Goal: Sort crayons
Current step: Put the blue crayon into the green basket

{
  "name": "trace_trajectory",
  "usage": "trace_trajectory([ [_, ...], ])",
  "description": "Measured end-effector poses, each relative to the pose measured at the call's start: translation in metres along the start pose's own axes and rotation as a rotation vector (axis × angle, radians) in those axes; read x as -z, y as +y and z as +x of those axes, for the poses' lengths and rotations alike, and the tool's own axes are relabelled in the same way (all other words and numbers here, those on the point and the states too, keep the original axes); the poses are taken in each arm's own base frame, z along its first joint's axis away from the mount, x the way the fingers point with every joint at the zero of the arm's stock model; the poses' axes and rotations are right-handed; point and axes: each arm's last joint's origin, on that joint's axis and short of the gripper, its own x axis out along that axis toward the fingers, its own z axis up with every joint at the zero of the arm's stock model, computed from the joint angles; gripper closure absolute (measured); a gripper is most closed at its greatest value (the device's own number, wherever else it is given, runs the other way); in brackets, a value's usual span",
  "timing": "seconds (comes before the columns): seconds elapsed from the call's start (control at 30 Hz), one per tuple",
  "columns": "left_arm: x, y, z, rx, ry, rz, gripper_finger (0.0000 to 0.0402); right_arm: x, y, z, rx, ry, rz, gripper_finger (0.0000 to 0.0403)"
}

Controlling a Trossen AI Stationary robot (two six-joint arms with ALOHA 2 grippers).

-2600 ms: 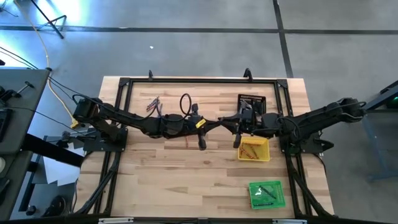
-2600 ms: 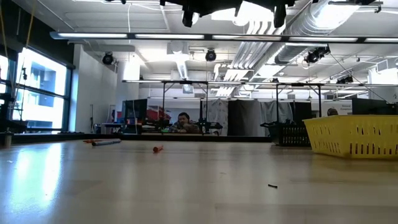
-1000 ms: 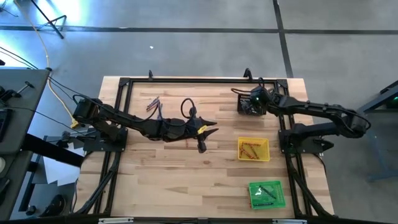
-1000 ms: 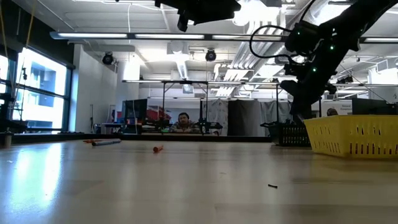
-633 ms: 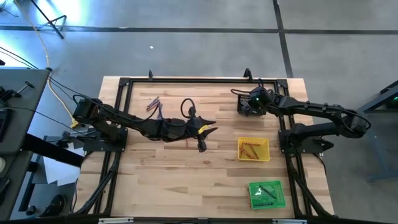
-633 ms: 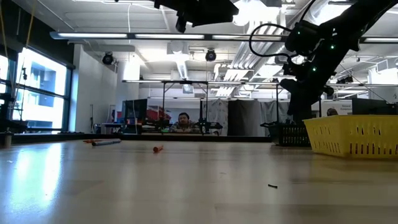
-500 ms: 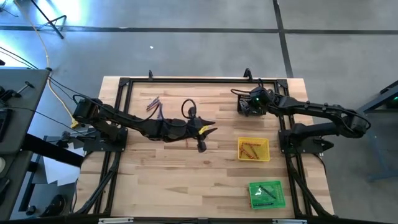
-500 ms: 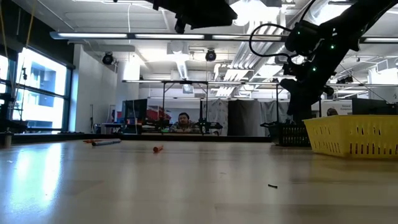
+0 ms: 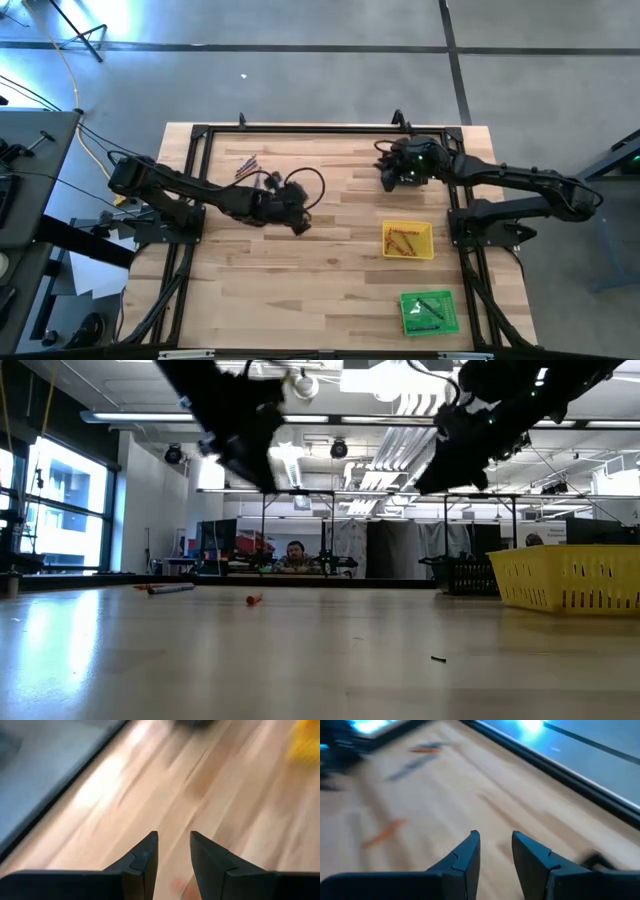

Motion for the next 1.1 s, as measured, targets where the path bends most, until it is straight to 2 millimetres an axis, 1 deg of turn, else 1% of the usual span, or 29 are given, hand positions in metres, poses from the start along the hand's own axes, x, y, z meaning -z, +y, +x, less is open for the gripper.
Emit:
trace_trajectory([
  [0.13, 0.024, 0.019, 0.001, -0.141, 0.227, -0.053, 0.0302, -0.002, 0.019, -0.002, -0.134, -0.039, -0.034, 0.0296],
  [0.23, 0.039, 0.032, 0.000, -0.263, 0.346, -0.139, 0.0302, -0.001, 0.032, -0.004, -0.191, -0.055, -0.037, 0.0295],
  [0.4, 0.065, 0.044, 0.004, -0.369, 0.465, -0.248, 0.0302, 0.003, 0.052, -0.008, -0.279, -0.070, -0.057, 0.0295],
  [0.57, 0.085, 0.052, 0.014, -0.401, 0.510, -0.325, 0.0302, 0.005, 0.065, -0.012, -0.340, -0.082, -0.085, 0.0295],
  [0.77, 0.095, 0.059, 0.023, -0.414, 0.530, -0.375, 0.0302, 0.007, 0.071, -0.014, -0.366, -0.081, -0.098, 0.0295],
  [0.93, 0.093, 0.062, 0.027, -0.403, 0.524, -0.377, 0.0302, 0.008, 0.072, -0.014, -0.369, -0.080, -0.097, 0.0295],
  [1.1, 0.091, 0.064, 0.033, -0.341, 0.548, -0.351, 0.0302, 0.008, 0.072, -0.014, -0.368, -0.080, -0.100, 0.0295],
])
